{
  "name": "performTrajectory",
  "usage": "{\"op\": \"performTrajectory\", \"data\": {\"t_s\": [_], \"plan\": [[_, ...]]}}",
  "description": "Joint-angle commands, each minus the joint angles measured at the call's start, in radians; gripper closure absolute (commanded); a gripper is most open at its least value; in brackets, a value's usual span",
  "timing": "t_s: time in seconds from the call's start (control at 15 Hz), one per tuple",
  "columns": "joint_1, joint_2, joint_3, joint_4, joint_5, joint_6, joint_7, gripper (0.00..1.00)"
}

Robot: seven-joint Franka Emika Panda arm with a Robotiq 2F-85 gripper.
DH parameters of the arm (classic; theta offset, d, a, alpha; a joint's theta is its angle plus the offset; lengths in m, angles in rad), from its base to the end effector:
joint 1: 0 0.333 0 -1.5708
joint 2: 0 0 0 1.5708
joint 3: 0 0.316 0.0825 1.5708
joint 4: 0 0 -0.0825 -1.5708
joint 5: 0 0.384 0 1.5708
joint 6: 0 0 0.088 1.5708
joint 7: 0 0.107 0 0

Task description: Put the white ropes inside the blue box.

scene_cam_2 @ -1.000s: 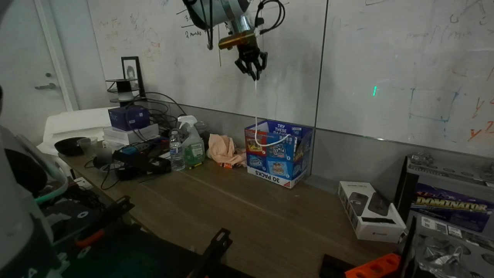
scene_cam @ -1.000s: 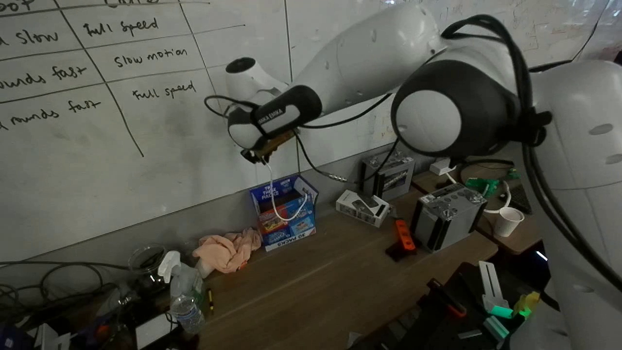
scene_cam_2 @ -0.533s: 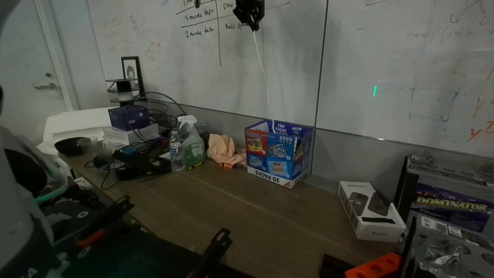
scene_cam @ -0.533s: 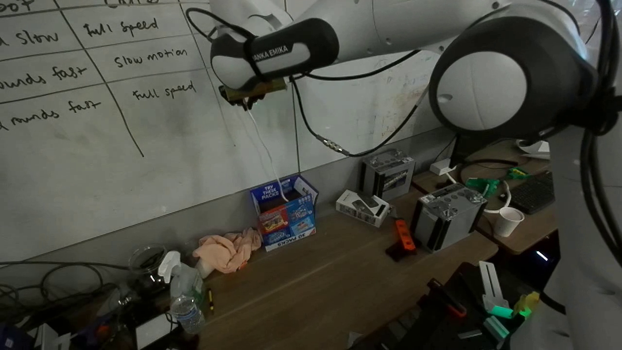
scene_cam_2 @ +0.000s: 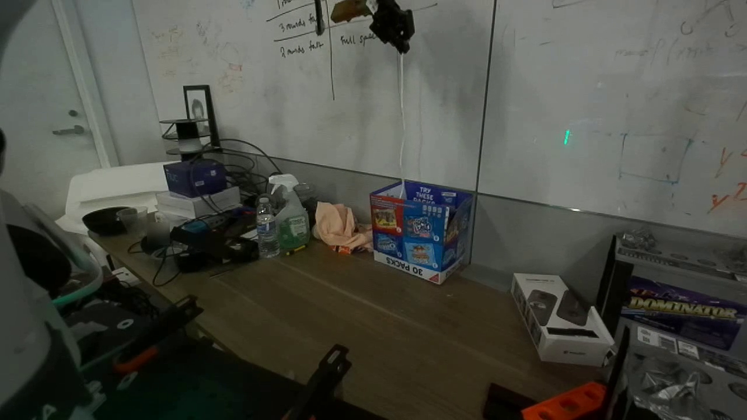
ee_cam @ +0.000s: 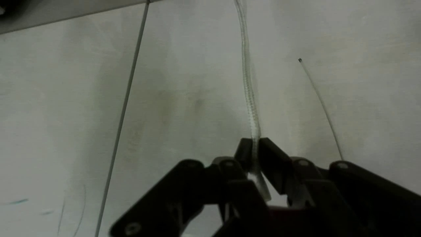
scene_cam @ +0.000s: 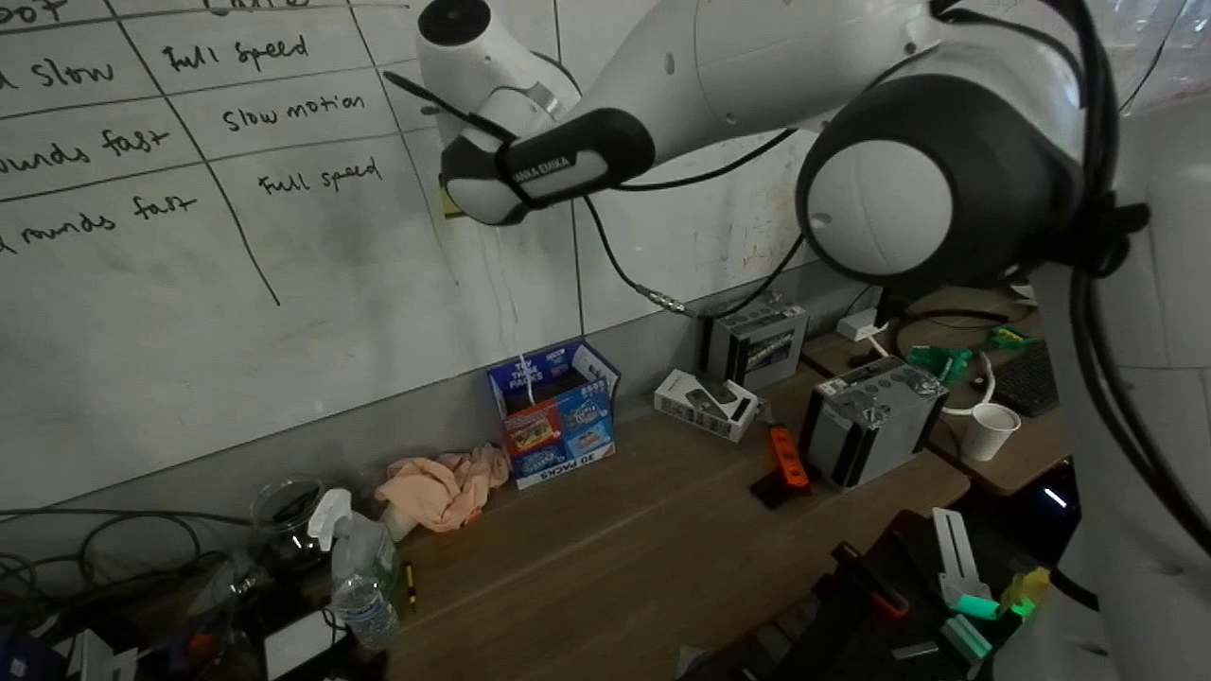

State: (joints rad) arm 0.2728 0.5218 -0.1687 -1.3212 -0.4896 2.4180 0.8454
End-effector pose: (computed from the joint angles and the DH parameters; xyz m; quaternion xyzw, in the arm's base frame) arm 0.7447 0.1067 0.5049 0.9103 -0.1931 0.3550 0.0891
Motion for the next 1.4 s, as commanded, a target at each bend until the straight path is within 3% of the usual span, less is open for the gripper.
{"op": "performTrajectory", "data": {"t_s": [0.0, 0.93, 1.07, 1.33], "plan": [[0.009, 0.07, -0.035, 0.0, -0.043, 0.044, 0.071, 0.92], [-0.027, 0.259, -0.065, 0.033, 0.022, 0.035, 0.078, 0.94], [-0.031, 0.27, -0.064, 0.035, 0.033, 0.026, 0.077, 0.58], [-0.059, 0.27, -0.035, 0.028, 0.072, -0.009, -0.001, 0.3]]}}
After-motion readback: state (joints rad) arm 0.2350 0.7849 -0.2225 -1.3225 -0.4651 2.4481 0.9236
